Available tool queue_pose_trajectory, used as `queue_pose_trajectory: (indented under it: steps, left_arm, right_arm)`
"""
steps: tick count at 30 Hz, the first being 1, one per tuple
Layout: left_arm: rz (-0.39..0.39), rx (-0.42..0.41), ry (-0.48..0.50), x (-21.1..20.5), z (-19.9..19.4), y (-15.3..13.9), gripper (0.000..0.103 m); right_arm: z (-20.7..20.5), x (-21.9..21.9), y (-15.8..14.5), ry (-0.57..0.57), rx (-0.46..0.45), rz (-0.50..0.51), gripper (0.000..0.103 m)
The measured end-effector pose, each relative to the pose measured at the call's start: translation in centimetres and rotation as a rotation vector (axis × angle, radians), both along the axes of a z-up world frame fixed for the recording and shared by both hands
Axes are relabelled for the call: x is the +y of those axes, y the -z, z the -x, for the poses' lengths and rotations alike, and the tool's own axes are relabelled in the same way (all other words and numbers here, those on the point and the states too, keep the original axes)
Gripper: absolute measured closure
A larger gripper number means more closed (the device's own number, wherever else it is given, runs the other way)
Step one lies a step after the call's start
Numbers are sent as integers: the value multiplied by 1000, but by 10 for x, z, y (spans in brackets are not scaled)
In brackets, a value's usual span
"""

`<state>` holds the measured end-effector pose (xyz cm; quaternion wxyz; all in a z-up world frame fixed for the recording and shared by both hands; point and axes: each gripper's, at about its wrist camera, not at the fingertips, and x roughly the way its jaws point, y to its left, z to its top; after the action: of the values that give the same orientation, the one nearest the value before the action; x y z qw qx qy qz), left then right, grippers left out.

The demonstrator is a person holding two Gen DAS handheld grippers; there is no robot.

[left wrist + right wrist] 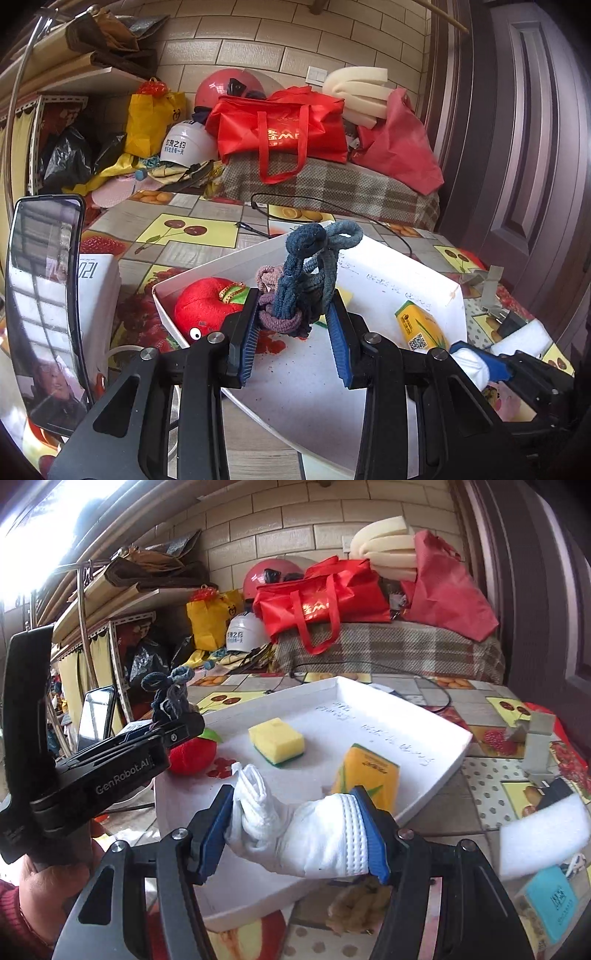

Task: Organize soft objects
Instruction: 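Lower the rope toy into the tray with the left gripper while the right places the sock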

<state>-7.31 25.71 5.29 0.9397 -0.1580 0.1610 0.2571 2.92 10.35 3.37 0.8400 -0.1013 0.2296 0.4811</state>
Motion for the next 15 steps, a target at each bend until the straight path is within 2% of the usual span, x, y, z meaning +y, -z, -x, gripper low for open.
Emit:
queue_pose_trajectory:
  steps: [4,7,12,15]
  left_arm:
    - [0,0,-12,1,-1,-1,69]
    - [-4,5,-19,1,-4,-1,69]
    - [-4,15,-14,4,-12,-1,69]
    - [1,40,2,7,-24,0,69]
  right_arm:
    - [-3,26,8,-64,55,65,40]
    - [-7,36,13,-55,77,100,40]
    - [-34,38,12,106,57,130,40]
    - [-56,30,9,232,56,112,40]
